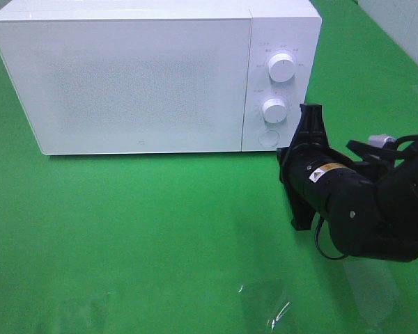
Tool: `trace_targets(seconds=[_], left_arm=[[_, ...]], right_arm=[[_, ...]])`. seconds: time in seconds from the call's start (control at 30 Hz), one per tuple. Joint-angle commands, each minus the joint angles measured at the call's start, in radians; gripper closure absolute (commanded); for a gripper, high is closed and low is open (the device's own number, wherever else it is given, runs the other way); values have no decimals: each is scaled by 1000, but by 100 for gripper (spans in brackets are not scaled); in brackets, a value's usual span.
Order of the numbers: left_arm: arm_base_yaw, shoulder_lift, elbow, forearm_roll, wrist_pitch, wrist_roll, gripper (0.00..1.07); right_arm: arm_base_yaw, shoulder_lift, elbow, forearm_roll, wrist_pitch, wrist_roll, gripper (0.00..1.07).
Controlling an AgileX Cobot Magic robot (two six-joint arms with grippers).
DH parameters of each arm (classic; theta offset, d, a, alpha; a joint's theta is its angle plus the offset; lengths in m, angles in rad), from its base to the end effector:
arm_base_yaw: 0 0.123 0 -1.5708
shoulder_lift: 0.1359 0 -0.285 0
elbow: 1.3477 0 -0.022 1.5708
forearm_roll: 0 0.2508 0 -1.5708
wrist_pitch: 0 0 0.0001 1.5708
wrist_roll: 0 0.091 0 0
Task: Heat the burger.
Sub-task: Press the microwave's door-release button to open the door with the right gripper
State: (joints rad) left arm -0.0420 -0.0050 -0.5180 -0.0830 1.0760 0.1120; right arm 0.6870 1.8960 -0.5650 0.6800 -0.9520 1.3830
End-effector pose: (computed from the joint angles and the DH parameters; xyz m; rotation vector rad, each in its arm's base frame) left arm -0.0088 -0.0063 0.2812 0.1622 2.0278 -0.0551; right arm 0.2613 0.1541 0.1162 1.4236 1.5429 1.1041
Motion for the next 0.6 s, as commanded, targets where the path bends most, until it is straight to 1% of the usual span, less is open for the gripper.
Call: trace_targets(seconds=[0.03, 0.1, 0.2, 0.33, 0.5, 0.6], left_arm=[[2, -5, 0, -4, -6, -3, 7], [2, -5, 0, -4, -6, -3, 7], [2, -5, 0, -4, -6, -3, 7], [2, -5, 0, -4, -6, -3, 7], [2, -5, 0, -4, -6, -3, 7], [2, -5, 0, -4, -6, -3, 7]], right_arm=[[-34, 12, -25, -31, 15, -27, 107], [-69, 43, -68, -66, 53, -27, 107], [-74, 54, -77, -74, 54, -27, 107], [-91, 111, -147, -87, 73, -24, 107], [-107, 142, -177, -110, 75, -21, 107], [-127, 171, -215, -130, 77, -18, 107]])
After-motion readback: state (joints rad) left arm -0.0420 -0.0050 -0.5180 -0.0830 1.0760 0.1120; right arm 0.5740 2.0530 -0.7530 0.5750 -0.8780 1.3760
